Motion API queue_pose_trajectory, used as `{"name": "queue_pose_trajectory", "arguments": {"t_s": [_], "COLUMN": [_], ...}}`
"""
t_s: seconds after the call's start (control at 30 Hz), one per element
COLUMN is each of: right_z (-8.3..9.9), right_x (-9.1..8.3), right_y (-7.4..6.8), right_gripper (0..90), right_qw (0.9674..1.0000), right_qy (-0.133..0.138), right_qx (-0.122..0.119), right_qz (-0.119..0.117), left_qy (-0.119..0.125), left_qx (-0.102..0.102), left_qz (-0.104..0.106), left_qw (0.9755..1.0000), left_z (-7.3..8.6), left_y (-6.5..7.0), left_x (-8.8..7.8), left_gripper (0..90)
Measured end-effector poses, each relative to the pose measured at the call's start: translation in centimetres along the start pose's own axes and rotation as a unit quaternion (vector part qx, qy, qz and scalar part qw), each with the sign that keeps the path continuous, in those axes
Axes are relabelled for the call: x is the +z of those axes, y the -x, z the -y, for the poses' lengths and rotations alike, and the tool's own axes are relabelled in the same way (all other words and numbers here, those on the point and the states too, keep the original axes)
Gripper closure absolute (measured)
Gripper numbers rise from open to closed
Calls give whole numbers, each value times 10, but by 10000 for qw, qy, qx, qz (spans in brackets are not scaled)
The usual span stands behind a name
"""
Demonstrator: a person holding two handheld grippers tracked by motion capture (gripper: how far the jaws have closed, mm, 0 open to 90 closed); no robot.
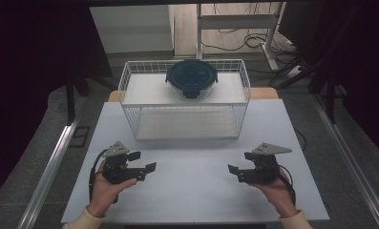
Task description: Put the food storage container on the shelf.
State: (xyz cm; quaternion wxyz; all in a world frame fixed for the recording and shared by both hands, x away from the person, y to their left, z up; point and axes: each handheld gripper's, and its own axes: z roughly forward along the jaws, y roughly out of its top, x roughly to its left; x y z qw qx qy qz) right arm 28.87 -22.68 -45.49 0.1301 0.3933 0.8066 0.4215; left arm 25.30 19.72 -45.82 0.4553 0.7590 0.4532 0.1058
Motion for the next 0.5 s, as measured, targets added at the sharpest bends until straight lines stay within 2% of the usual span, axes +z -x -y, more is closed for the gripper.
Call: {"name": "queue_pose_trajectory", "arguments": {"t_s": [0.07,0.27,0.5], "right_z": [2,0,3], "right_x": [1,-2,2], "right_y": [0,0,-1], "right_gripper": [181,181,168], "right_qw": [10000,9999,9998], "right_qy": [-20,97,100], "right_qx": [-56,-28,-131], "right_qz": [26,40,66], "left_qy": [-32,-68,-15], "left_qx": [16,33,-21], "left_qz": [-18,-66,-104], "left_qw": [10000,9999,9999], "left_z": [2,6,11], "left_y": [0,-1,-4], "left_x": [2,4,1], "left_gripper": [219,219,214]}}
